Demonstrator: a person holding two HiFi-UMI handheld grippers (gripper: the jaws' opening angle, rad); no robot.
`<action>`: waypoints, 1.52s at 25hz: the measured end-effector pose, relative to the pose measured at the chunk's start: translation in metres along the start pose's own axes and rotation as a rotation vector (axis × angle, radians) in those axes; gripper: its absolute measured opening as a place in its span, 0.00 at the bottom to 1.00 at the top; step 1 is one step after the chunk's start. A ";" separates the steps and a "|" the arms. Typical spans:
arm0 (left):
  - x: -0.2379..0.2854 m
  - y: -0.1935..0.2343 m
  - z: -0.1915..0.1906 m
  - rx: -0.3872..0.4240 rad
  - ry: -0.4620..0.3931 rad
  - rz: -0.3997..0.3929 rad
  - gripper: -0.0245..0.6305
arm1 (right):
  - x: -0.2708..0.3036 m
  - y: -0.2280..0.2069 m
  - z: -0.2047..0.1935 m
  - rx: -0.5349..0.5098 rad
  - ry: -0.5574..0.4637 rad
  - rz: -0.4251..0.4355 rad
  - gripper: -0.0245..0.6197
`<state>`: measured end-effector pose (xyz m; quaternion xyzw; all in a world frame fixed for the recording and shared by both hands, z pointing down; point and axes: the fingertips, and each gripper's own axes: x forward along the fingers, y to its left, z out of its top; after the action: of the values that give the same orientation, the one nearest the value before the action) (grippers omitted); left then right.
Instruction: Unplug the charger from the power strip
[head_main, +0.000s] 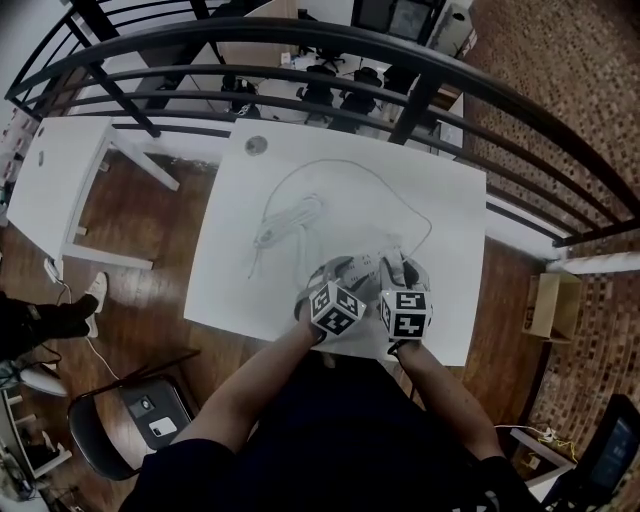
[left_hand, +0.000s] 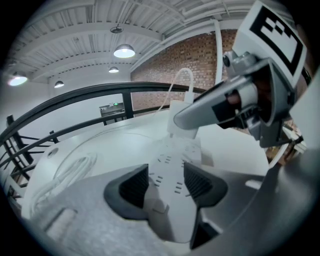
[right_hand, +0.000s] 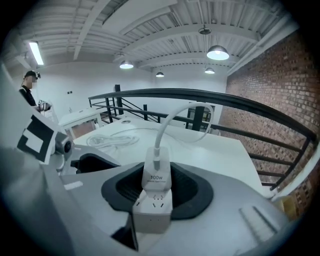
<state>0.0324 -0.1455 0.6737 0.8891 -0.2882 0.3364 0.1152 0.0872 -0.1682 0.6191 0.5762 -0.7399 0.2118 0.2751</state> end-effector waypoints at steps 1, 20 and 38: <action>0.000 0.000 0.000 0.001 0.001 -0.003 0.38 | -0.003 0.000 0.003 0.035 -0.010 0.015 0.26; -0.137 0.018 0.007 -0.572 -0.179 0.083 0.36 | -0.073 -0.055 -0.034 0.833 -0.060 0.305 0.26; -0.141 -0.020 0.042 -0.526 -0.201 0.083 0.35 | -0.051 -0.064 -0.121 0.817 0.102 0.277 0.26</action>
<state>-0.0194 -0.0850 0.5481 0.8450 -0.4116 0.1649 0.2989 0.1787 -0.0702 0.6776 0.5219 -0.6510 0.5504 0.0297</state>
